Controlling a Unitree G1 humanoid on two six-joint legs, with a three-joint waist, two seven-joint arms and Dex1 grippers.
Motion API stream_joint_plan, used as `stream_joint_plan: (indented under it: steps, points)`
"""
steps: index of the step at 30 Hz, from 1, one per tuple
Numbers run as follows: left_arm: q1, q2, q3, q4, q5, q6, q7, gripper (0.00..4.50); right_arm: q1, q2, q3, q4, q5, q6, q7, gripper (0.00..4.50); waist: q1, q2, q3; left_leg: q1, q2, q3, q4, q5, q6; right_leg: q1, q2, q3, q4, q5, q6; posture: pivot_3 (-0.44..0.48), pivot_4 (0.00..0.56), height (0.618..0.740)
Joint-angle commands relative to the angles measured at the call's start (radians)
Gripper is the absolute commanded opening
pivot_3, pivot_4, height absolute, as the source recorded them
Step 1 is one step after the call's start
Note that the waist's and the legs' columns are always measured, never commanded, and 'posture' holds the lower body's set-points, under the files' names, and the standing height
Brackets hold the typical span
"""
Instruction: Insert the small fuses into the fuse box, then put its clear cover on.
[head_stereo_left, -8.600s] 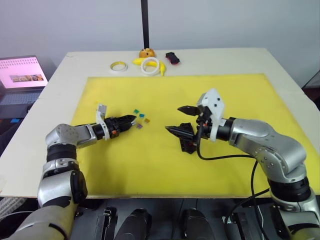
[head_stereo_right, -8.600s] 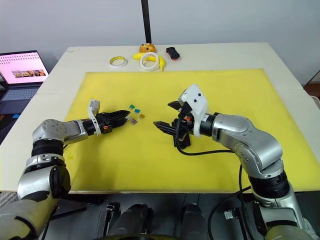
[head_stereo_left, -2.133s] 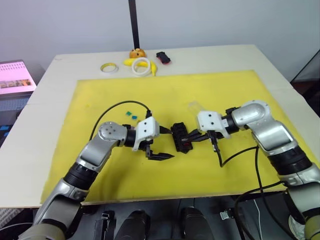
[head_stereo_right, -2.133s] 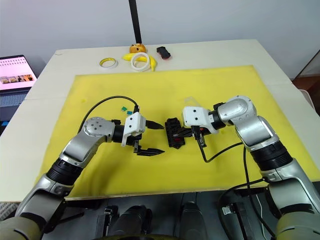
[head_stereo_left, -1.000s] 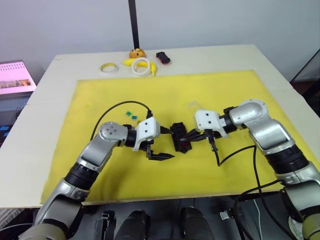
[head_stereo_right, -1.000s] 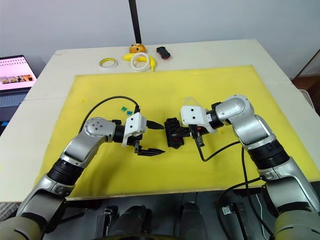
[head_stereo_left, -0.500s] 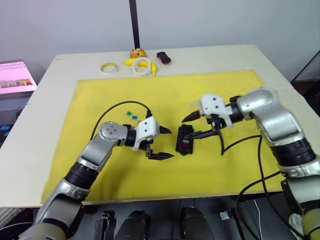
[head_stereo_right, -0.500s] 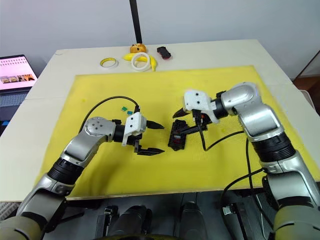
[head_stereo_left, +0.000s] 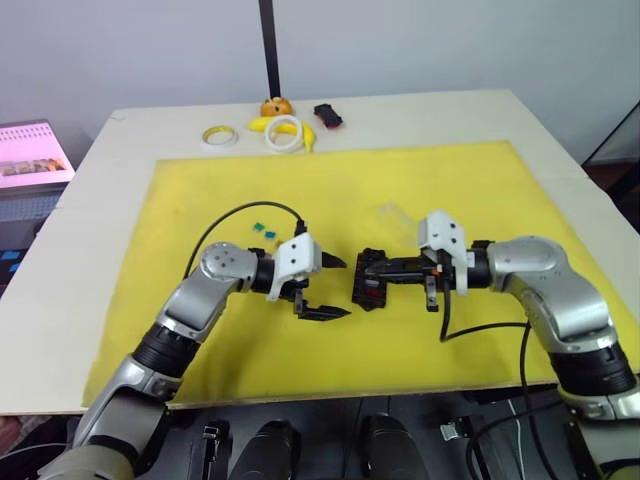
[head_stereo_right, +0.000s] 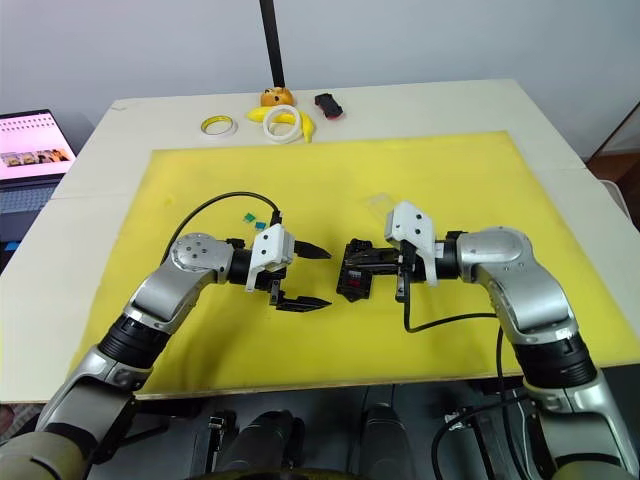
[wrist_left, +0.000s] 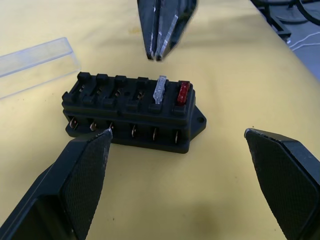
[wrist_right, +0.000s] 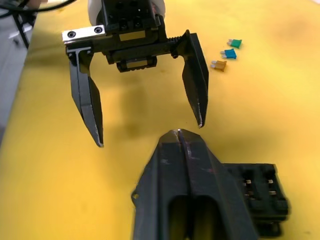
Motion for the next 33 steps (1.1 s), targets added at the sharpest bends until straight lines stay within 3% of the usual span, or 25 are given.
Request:
stream_joint_plan:
  steps: [1,25,33]
  points:
    - [-0.024,-0.007,0.015,-0.009,-0.013,-0.019,-0.009,4.5,0.023,0.012,-0.017,-0.047,0.011,-0.011,-0.054,0.03,0.0,0.0,0.0,0.0,0.0,0.0,0.0,0.0,0.0,0.0,0.0,0.0,0.0,0.0,0.0,0.0,0.15,0.74]
    - [-0.054,-0.021,0.013,0.031,0.001,-0.037,-0.015,4.5,0.124,-0.026,0.111,0.021,-0.13,-0.055,-0.167,0.03,-0.001,0.0,-0.001,0.002,0.0,0.0,0.0,0.0,0.0,0.002,0.0,0.0,0.0,0.0,0.0,0.0,0.15,0.74]
    - [-0.062,-0.027,0.009,0.042,0.005,-0.042,-0.015,4.5,0.14,-0.031,0.086,-0.06,-0.076,-0.046,-0.161,0.03,0.0,-0.001,-0.001,0.002,0.0,-0.001,0.0,0.0,0.0,0.003,0.0,-0.001,0.0,0.0,0.0,0.0,0.15,0.74]
